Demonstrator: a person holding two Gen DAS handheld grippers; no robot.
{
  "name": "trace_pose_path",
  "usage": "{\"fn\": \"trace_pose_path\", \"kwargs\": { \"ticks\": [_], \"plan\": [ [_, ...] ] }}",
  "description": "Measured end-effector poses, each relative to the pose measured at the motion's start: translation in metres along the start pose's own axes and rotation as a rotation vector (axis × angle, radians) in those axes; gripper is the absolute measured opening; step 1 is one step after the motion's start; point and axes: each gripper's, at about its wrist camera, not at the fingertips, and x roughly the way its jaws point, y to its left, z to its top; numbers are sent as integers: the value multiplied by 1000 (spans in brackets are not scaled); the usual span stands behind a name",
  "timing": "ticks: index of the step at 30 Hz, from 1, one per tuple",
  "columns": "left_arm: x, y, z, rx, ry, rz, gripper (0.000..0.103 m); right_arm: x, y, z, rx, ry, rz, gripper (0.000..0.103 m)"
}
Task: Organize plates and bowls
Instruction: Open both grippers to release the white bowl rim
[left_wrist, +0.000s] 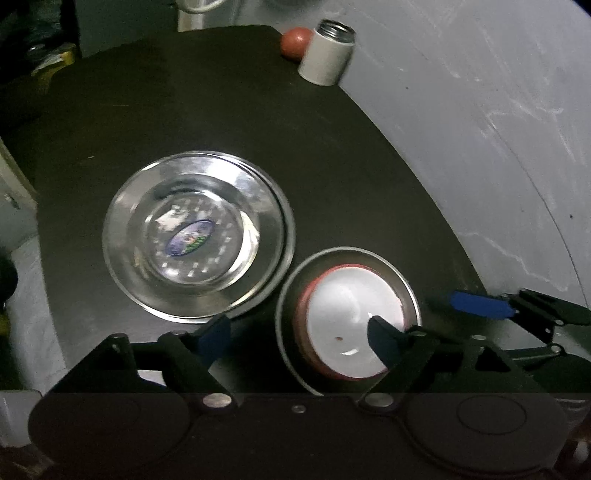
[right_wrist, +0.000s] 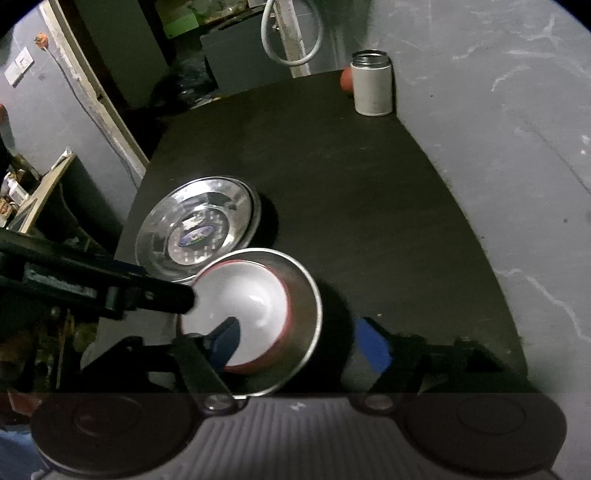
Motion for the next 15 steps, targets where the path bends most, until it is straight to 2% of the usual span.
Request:
{"fn": "trace_pose_path", "kwargs": {
  "ticks": [2, 5, 7, 15],
  "plan": [
    [-4, 5, -4, -17, -29, 20, 91, 0, -4, -1, -1, 1, -9, 88],
    [-8, 15, -11, -41, -62, 57, 92, 2, -10, -2, -5, 6, -23, 94],
    [-9, 20, -17, -53, -73, 74, 98, 7, -15, -3, -8, 14, -36, 95],
    [10, 27, -34, -101, -35, 84, 98, 20, -25, -6, -15, 53, -68, 96]
  ]
}}
